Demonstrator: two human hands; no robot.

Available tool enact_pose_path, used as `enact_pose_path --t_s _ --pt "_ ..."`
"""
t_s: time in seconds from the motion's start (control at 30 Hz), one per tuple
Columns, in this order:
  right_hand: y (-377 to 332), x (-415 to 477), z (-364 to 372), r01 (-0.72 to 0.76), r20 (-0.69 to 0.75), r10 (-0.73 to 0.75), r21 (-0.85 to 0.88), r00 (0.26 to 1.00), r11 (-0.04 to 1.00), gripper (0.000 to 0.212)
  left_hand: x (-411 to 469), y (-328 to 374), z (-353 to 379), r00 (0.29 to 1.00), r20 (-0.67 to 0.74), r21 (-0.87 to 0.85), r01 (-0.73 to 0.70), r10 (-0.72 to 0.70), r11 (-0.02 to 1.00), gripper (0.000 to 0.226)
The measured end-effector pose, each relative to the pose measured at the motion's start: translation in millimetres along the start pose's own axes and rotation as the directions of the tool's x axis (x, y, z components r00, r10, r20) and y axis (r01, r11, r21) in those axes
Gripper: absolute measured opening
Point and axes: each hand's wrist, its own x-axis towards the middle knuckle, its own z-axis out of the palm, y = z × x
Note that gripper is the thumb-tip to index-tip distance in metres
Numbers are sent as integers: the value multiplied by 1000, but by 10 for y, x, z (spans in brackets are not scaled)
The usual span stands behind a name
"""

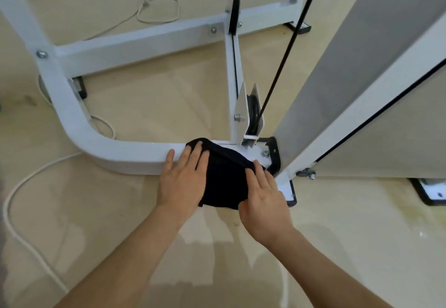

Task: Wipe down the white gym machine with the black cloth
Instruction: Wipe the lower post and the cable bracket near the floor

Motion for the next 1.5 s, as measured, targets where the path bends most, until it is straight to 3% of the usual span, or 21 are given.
enact_pose_path --t_s 0.1,0.17,0.27,0.4,0.5,0.57,0.7,0.8,0.87,0.97,1.07,1.13,1.2,1.27,1.3,1.4,1.5 --pt "-134 104 -16 75 -14 -75 -26 997 997 69 104 -430 -116 966 105 32 232 -234 972 61" --pt "-283 170 -1 103 51 -101 -31 994 994 71 158 -533 -123 943 138 -30 311 -304 950 64" --pt "-422 137 23 125 28 -127 56 992 991 74 163 -112 -191 959 164 -107 249 -229 963 78" --pt "-290 29 117 61 -37 -55 199 998 978 80 188 472 -114 985 139 -182 125 -100 975 66" --pt "-117 59 217 77 -149 -60 108 987 991 77 161 338 -124 991 128 -82 50 -40 995 81" --pt "-124 103 253 123 -148 -122 1 981 992 80 115 123 -161 989 126 14 79 -80 997 84" --pt "-311 219 310 117 -98 -123 -71 988 991 91 12 -162 -194 955 30 72 292 -294 954 88" --pt "-326 256 373 106 -138 -112 -52 984 993 75 -12 -89 -93 972 -139 38 197 -190 980 74" --pt "-289 216 367 98 -185 -88 48 979 994 71 68 28 -32 966 -229 -42 113 -119 993 50" --pt "-198 128 369 104 -241 -56 191 969 976 71 223 238 18 961 -230 -333 71 -153 940 36" --pt "-130 88 346 102 -216 -22 369 976 924 73 326 368 -34 939 -205 -612 96 -275 785 16" --pt "-127 106 270 7 -98 59 572 993 821 75 372 444 -121 943 -128 -747 112 -308 656 12" --pt "-109 142 195 -141 41 178 791 983 596 67 331 579 -141 967 -137 -784 28 -217 620 11" --pt "-44 129 151 -254 151 294 900 944 355 59 257 734 -92 981 -182 -774 -100 -68 626 22" --pt "-10 90 135 -278 172 327 908 929 314 57 236 800 -62 980 -196 -745 -153 5 649 31" --pt "105 -37 139 -223 87 356 906 930 360 59 306 911 -15 947 -255 -499 -302 196 812 51" --pt "163 -26 129 -157 25 281 875 959 458 76 387 959 -40 935 -214 -393 -348 284 851 55"
